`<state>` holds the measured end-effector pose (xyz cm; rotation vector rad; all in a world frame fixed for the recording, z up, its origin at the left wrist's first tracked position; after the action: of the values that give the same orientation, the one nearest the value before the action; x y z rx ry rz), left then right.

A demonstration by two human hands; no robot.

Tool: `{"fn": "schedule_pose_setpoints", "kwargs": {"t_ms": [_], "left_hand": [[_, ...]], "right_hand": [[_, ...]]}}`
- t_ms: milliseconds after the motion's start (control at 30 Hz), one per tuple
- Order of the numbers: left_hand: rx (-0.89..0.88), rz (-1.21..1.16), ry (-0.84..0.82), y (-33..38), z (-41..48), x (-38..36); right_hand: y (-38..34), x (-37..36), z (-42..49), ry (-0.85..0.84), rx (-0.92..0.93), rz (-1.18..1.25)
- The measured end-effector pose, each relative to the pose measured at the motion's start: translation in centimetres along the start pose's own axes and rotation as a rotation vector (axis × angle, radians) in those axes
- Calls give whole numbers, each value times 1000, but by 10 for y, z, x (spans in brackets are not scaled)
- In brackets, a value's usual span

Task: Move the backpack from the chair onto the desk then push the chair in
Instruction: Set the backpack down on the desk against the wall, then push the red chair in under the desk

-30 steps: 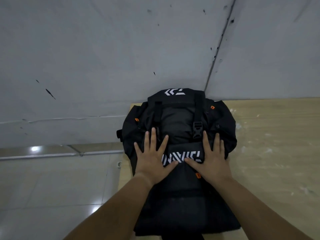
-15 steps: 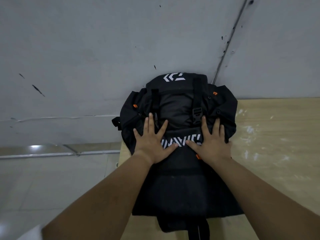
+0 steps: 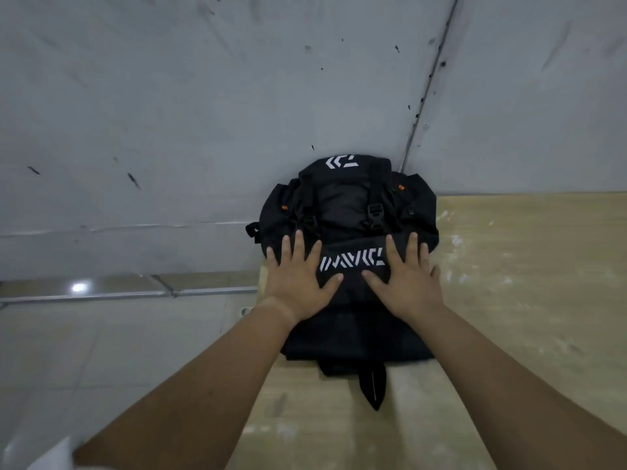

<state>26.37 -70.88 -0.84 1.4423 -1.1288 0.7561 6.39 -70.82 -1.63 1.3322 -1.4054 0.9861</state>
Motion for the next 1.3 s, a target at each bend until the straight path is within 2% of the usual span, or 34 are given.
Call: {"fn": "schedule_pose_setpoints", "kwargs": {"t_ms": [67, 133, 200, 300, 500, 633, 900, 1100, 1300], "left_hand": [[-11, -56, 47, 8, -23, 20], [-109, -148, 118, 18, -47, 41], [-231, -243, 193, 24, -73, 60], [-340, -254, 256, 29, -107, 77], [-414, -330, 218, 28, -165, 72], [-410, -360, 186, 37, -199, 66], [-292, -483, 150, 66, -253, 48], [-251, -520, 153, 117, -294, 23], [-178, -523, 250, 180, -362, -5]], "right_hand": [[-5, 20, -25, -38, 15, 17], [-9, 39, -53, -52, 37, 53], [-12, 52, -82, -15, 72, 96], [-16, 66, -118, 46, 114, 71], [-16, 78, -181, 54, 70, 118], [-7, 83, -227, 45, 39, 161], [31, 91, -299, 78, 44, 190], [96, 76, -332, 93, 73, 242], [166, 51, -381, 81, 177, 292]]}}
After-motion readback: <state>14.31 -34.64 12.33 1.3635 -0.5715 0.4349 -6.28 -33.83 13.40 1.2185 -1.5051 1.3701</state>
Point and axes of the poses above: each hand's wrist, its own z-axis towards the middle knuckle, its own x-axis out of the back of the hand, y = z × x, the point moved 2 cm from there along z, towards the middle knuckle, and after that the axes turned 15 degrees about -z, right-handed, at the moved point
